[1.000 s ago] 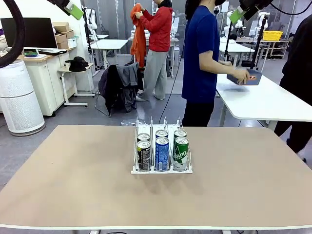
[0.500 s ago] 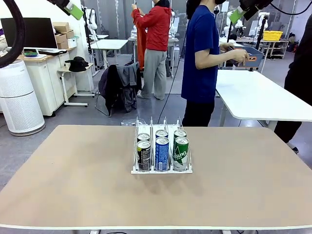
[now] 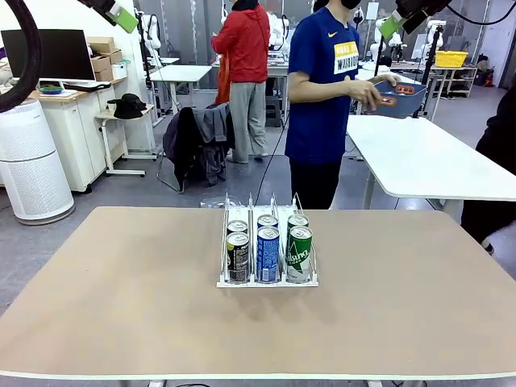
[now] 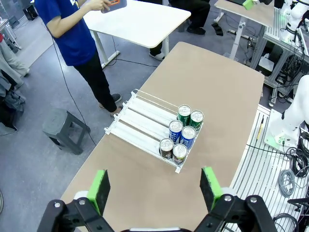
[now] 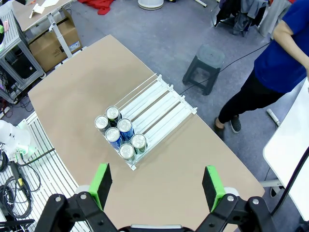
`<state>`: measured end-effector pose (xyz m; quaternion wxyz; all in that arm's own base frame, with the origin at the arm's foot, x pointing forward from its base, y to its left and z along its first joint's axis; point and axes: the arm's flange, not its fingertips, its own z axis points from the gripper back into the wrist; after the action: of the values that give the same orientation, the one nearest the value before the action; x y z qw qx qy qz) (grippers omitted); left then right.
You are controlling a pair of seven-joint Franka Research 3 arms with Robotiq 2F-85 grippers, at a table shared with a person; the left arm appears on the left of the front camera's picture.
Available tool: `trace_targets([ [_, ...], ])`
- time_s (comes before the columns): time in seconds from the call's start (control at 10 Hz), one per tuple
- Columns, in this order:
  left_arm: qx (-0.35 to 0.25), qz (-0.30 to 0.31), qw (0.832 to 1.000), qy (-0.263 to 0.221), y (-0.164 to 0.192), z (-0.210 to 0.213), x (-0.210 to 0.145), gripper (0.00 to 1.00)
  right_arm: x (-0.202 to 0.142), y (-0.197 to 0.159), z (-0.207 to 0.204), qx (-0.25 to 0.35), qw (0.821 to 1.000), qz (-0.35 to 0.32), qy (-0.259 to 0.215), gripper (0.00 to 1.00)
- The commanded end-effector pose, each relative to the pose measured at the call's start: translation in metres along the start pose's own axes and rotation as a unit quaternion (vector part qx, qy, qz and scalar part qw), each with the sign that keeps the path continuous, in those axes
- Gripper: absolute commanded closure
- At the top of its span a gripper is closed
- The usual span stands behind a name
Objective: Fill the beverage cans into the dispenser.
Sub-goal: Pick up the Ionic drink handed by the human.
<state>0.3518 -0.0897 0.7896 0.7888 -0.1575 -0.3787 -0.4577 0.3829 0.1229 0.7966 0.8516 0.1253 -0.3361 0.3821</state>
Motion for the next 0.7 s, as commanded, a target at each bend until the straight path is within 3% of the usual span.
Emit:
trace_targets([
  [0.0,0.000,0.001,1.000,-0.003,0.0004,0.0014,-0.0005,0.00,0.0003,0.0007,-0.0004,0.008,1.000,-0.006,-0.006,0.00],
  [0.6,0.000,0.001,1.000,-0.003,0.0004,0.0014,-0.0005,0.00,0.0003,0.0007,-0.0004,0.008,1.000,-0.006,-0.006,0.00],
])
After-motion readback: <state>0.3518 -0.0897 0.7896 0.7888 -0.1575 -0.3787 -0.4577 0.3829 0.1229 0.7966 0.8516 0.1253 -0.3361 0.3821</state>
